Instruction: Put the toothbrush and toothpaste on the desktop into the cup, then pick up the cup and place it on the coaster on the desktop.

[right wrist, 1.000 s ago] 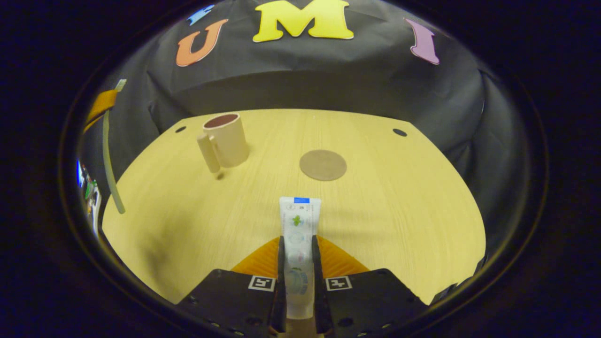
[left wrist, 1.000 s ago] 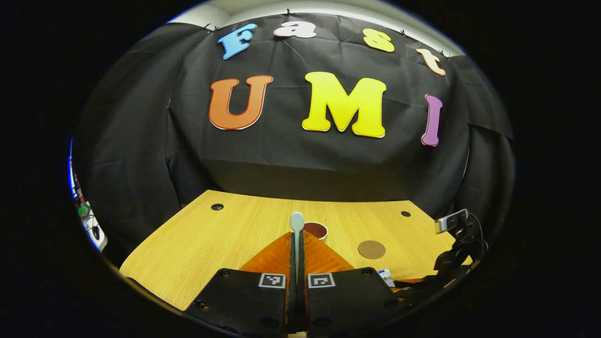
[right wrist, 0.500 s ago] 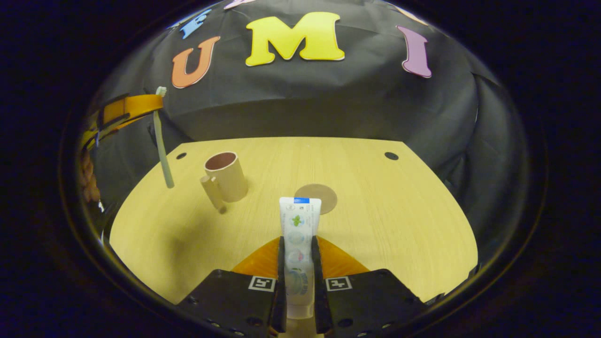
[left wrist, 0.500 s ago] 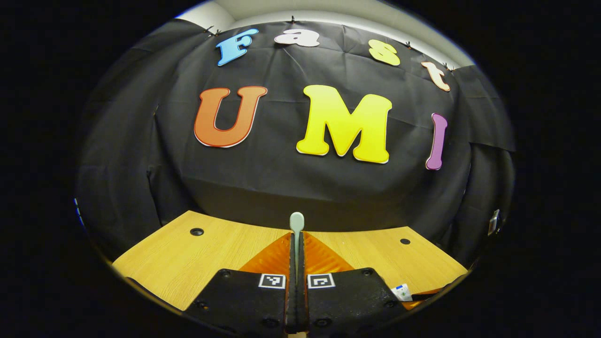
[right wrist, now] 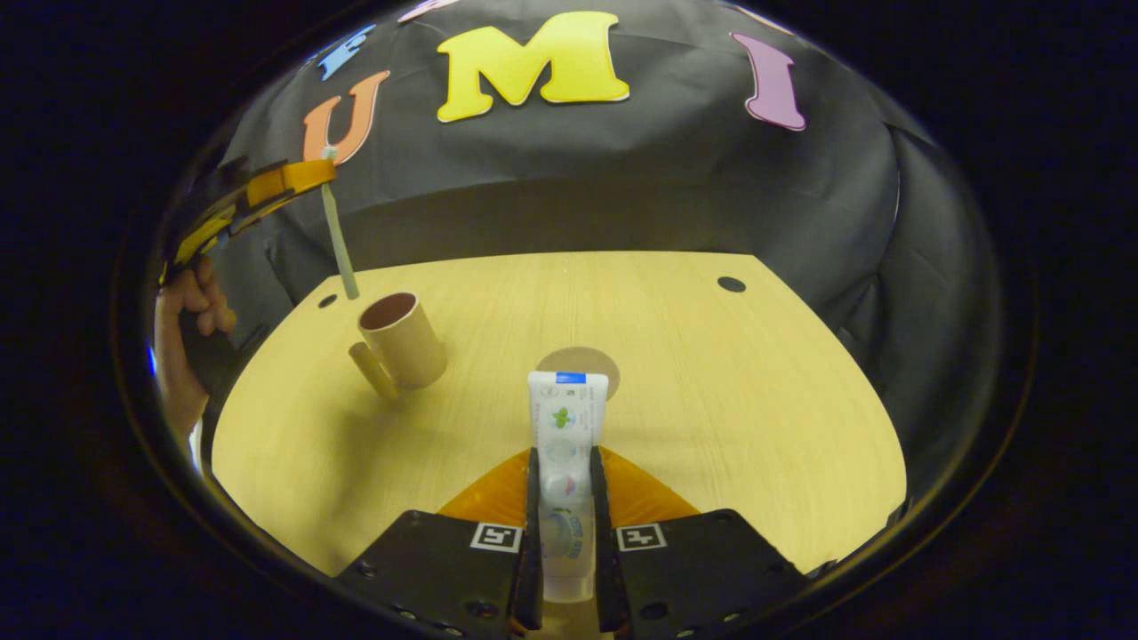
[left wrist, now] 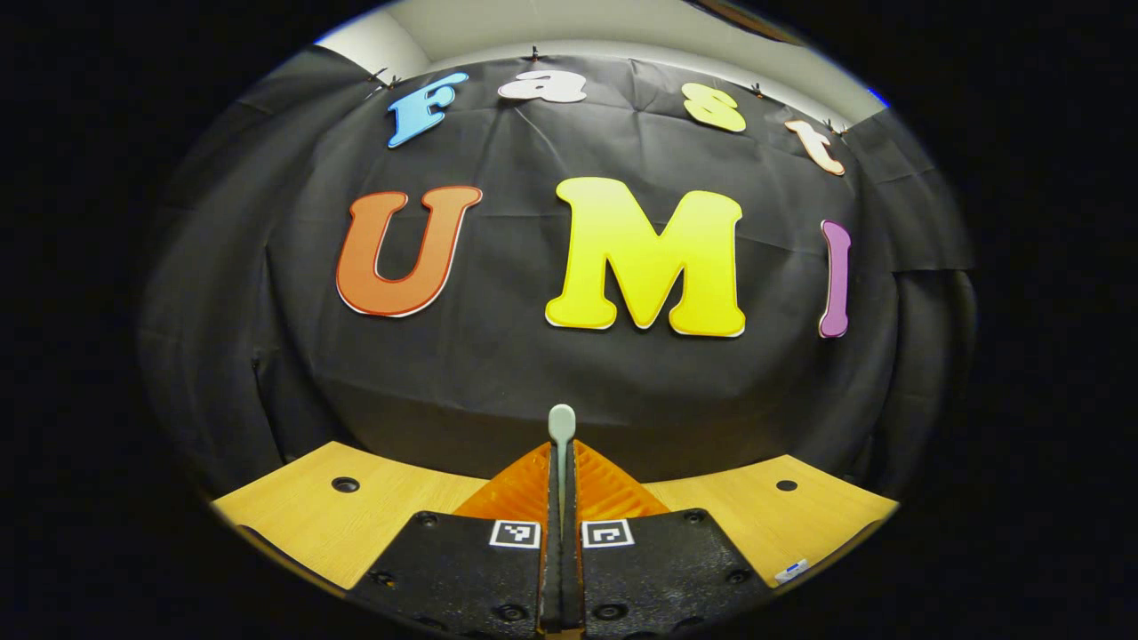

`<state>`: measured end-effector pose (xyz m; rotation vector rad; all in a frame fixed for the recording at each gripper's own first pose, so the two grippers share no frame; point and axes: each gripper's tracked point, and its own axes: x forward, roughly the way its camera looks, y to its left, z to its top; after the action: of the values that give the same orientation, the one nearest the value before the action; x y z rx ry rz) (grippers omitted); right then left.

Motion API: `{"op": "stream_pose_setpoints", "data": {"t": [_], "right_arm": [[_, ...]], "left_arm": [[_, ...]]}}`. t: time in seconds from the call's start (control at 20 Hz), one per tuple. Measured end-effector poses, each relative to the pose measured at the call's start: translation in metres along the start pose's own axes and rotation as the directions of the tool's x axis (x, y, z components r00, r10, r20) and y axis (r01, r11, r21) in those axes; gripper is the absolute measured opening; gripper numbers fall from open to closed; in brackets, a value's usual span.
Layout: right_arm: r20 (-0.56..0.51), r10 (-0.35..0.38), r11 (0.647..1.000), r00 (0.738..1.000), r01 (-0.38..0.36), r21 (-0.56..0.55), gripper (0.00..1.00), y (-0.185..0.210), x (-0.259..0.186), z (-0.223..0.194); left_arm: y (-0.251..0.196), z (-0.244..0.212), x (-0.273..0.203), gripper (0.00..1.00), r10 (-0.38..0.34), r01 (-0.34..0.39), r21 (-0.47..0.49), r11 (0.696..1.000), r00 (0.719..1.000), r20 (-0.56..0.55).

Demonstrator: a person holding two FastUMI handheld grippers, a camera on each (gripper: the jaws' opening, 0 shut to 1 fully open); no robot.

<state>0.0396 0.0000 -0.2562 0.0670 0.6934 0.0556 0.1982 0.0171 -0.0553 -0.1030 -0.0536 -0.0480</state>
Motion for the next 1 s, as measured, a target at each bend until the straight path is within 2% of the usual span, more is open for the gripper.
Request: {"op": "stream_pose_setpoints", "data": {"t": [0.15, 0.25, 0.5, 0.55, 0.65, 0.7, 0.75, 0.85, 0.9, 1.0], "right_arm": [[-0.001, 0.003, 1.000, 1.000, -0.003, -0.010, 0.24, -0.002, 0.003, 0.004], [-0.004, 0.003, 1.000, 1.000, -0.003, -0.010, 0.24, -0.001, 0.006, 0.007], [-0.008, -0.003, 1.000, 1.000, 0.003, -0.008, 0.24, -0.002, 0.010, 0.007], [-0.007, -0.003, 1.000, 1.000, 0.003, -0.007, 0.24, -0.001, 0.010, 0.008], [-0.007, 0.000, 1.000, 1.000, 0.000, -0.008, 0.24, 0.001, 0.010, 0.007], [-0.004, 0.002, 1.000, 1.000, -0.002, -0.010, 0.24, 0.003, 0.010, 0.009], [0.000, 0.005, 1.000, 1.000, -0.005, -0.011, 0.24, 0.005, 0.009, 0.010], [0.010, 0.013, 1.000, 1.000, -0.013, -0.012, 0.24, 0.009, 0.008, 0.014], [0.016, 0.018, 1.000, 1.000, -0.018, -0.012, 0.24, 0.012, 0.007, 0.016], [0.038, 0.033, 0.999, 0.999, -0.032, -0.014, 0.24, 0.020, 0.007, 0.026]], "left_arm": [[0.000, -0.023, 0.010, 0.03, 0.007, -0.008, -0.043, 0.999, 1.000, -0.026], [0.006, -0.037, 0.014, 0.04, 0.032, -0.033, -0.029, 0.999, 0.999, -0.032], [0.001, -0.062, 0.014, 0.04, 0.008, -0.010, -0.018, 1.000, 0.997, -0.083], [0.001, -0.070, 0.013, 0.14, 0.011, -0.012, -0.017, 1.000, 0.994, -0.107], [0.002, -0.077, 0.008, 0.27, 0.018, -0.020, -0.014, 1.000, 0.991, -0.133], [0.001, -0.080, 0.006, 0.29, 0.013, -0.016, -0.020, 1.000, 0.990, -0.141], [0.000, -0.080, 0.001, 0.43, 0.015, -0.019, -0.025, 1.000, 0.990, -0.142], [0.000, -0.077, -0.005, 0.84, 0.020, -0.024, -0.027, 0.999, 0.991, -0.134], [-0.001, -0.074, -0.010, 0.89, 0.019, -0.023, -0.029, 0.999, 0.991, -0.132], [-0.001, -0.068, -0.018, 0.90, 0.017, -0.020, -0.021, 1.000, 0.991, -0.130]]}}
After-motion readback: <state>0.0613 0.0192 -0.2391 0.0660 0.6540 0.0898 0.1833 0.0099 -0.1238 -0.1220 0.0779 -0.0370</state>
